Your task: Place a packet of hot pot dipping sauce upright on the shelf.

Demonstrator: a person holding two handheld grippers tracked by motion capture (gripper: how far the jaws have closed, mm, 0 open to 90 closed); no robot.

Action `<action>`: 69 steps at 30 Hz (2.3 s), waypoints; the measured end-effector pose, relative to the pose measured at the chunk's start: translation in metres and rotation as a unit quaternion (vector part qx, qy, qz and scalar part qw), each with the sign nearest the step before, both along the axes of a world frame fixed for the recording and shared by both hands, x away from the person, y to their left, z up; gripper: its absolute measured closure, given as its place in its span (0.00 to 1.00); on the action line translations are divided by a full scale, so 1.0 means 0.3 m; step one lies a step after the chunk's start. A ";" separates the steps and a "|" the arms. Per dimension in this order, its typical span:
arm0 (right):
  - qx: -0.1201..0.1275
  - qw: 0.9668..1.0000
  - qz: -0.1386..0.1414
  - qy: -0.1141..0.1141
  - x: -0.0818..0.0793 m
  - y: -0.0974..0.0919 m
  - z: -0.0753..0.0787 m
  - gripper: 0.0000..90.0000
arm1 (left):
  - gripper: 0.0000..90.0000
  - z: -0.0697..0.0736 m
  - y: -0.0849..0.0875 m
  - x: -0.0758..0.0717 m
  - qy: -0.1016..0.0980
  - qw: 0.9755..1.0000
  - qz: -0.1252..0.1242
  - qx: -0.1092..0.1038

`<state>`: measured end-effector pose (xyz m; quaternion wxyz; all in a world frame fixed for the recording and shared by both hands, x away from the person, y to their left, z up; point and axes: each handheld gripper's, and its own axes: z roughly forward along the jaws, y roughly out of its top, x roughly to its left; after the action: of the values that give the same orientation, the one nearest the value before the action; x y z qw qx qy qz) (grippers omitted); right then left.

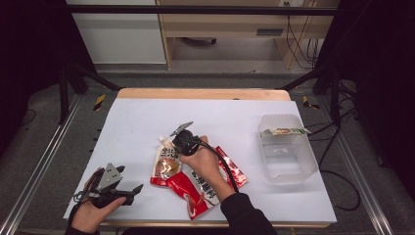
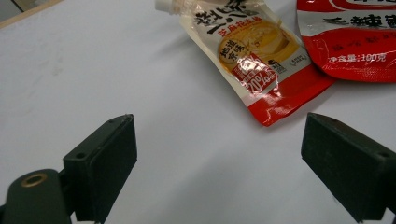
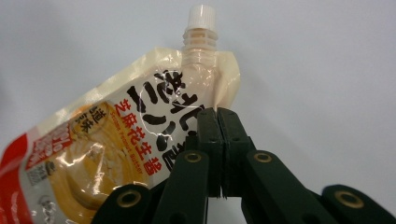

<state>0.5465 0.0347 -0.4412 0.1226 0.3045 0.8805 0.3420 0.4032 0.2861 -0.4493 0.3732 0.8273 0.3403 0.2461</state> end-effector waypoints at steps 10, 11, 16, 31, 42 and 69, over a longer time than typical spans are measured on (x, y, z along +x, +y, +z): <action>0.027 0.997 0.037 -0.054 -0.043 0.022 0.145 1.00 | 0.13 0.020 0.018 -0.004 -0.015 1.000 0.004 -0.012; 0.028 0.997 0.038 -0.056 -0.047 0.024 0.158 1.00 | 0.13 0.023 0.018 -0.006 -0.014 1.000 0.004 -0.021; 0.039 0.995 0.052 -0.074 -0.062 0.021 0.214 1.00 | 0.14 0.041 0.017 -0.009 -0.013 1.000 0.000 -0.027; 0.046 0.991 0.061 -0.111 -0.055 -0.033 0.297 1.00 | 0.14 0.121 -0.047 0.046 -0.010 0.999 -0.030 -0.021; 0.041 0.990 0.067 -0.114 -0.111 -0.159 0.356 1.00 | 0.14 0.165 -0.130 0.119 -0.015 0.999 -0.050 0.010; 0.052 0.987 0.092 -0.117 -0.253 -0.335 0.400 1.00 | 0.23 0.364 -0.279 0.221 0.003 0.989 -0.144 0.022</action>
<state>0.4707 -0.0657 -0.3212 0.1770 0.1858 0.8655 0.4302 0.4693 0.2025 -0.3400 0.3858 0.8762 0.2133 0.1948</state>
